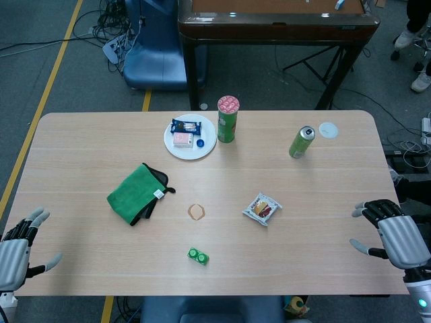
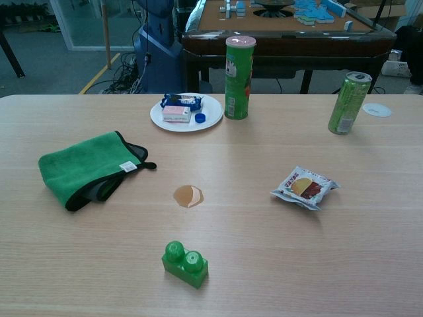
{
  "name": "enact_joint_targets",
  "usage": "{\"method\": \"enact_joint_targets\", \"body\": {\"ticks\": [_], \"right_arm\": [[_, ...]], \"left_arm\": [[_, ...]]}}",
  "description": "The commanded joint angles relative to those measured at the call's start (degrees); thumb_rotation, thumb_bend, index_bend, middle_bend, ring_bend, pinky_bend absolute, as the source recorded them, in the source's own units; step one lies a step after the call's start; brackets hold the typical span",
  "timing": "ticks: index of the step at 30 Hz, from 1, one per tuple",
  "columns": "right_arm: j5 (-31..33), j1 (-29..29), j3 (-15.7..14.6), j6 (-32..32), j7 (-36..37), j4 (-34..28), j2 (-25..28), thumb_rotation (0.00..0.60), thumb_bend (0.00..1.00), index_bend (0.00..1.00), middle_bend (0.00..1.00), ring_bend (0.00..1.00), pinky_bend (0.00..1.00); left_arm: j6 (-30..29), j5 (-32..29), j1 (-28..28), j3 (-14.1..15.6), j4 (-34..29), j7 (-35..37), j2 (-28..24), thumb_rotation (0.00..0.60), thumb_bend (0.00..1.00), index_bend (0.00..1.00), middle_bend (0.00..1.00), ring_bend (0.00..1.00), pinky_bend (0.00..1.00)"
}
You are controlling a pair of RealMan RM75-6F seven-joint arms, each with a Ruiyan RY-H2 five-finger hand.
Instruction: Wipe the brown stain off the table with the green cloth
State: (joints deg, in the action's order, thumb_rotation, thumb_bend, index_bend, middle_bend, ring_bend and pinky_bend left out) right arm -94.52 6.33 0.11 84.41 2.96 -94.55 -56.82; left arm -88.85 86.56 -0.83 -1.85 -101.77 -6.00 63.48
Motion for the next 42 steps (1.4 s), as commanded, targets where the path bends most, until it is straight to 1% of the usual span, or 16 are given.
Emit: {"method": "enact_joint_targets", "body": {"ticks": [1,8,14,15,18,22,24,30,34,36,39,42], "right_arm": [[-0.05,0.06,-0.05,-0.12,-0.02,0.01,0.01,0.600,0.21,0.39,0.34,0.26,0.21],[-0.03,0.01,0.51,0.83,-0.65,-0.62,0.86,0.600,0.21,0.39,0.34,0.26,0.21],[-0.18,0.06,1.36,1.98,-2.14,-2.25,2.30,0.600,0.21,0.39,0.34,0.26,0.21],[-0.22,0.04,1.64,2.38,-2.72,-2.82,2.78,0.600,0.21,0.39,0.34,0.26,0.21],[-0.21,0.05,1.88,2.56,-3.76,-3.92,3.57,0.600,0.21,0.39,0.34,0.26,0.21],[-0.29,-0.03,1.89,2.57,-4.85,-5.19,4.38,0.600,0.21,0.39,0.34,0.26,0.21],[-0.28,-0.16,1.81,2.58,-5.33,-5.71,4.66,0.600,0.21,0.39,0.34,0.26,0.21],[-0.24,-0.82,1.45,2.92,-6.24,-6.63,5.12,0.600,0.21,0.39,0.34,0.26,0.21],[-0.11,-1.27,1.30,3.26,-6.38,-6.73,5.17,0.600,0.21,0.39,0.34,0.26,0.21],[-0.06,-1.40,1.24,3.31,-6.31,-6.66,5.16,0.600,0.21,0.39,0.34,0.26,0.21],[0.07,-1.57,1.16,3.28,-6.11,-6.49,5.10,0.600,0.21,0.39,0.34,0.26,0.21],[0.26,-1.78,1.04,3.26,-5.88,-6.28,5.07,0.600,0.21,0.39,0.34,0.26,0.21]], "left_arm": [[0.11,0.31,-0.11,0.11,0.10,0.14,-0.06,0.600,0.14,0.14,0.12,0.15,0.23],[1.99,1.27,-1.86,-0.33,1.13,1.92,-0.86,0.600,0.14,0.15,0.12,0.15,0.23],[6.98,2.70,-6.23,-1.46,3.80,6.87,-2.08,0.600,0.14,0.15,0.12,0.15,0.23],[9.64,3.49,-8.47,-1.86,4.78,8.72,-2.44,0.600,0.14,0.15,0.12,0.15,0.23],[15.18,4.78,-12.96,-2.36,7.34,13.48,-2.96,0.600,0.14,0.15,0.12,0.15,0.23],[23.12,5.83,-19.10,-2.67,11.12,16.35,-2.58,0.600,0.14,0.14,0.12,0.15,0.23],[26.36,6.09,-21.98,-2.99,13.12,16.44,-1.53,0.600,0.14,0.14,0.12,0.15,0.23],[33.35,5.01,-28.29,-3.95,17.28,15.46,1.74,0.600,0.14,0.13,0.11,0.14,0.22],[39.12,3.26,-32.56,-4.22,20.44,13.38,4.40,0.600,0.14,0.07,0.03,0.07,0.19],[41.48,2.19,-34.25,-4.39,22.04,12.14,5.81,0.600,0.14,0.04,0.00,0.04,0.18],[44.89,0.16,-36.89,-4.67,25.77,9.55,9.01,0.600,0.14,0.02,0.00,0.03,0.17],[46.97,-1.58,-38.77,-4.95,29.33,7.79,11.78,0.600,0.14,0.01,0.00,0.02,0.17]]}}
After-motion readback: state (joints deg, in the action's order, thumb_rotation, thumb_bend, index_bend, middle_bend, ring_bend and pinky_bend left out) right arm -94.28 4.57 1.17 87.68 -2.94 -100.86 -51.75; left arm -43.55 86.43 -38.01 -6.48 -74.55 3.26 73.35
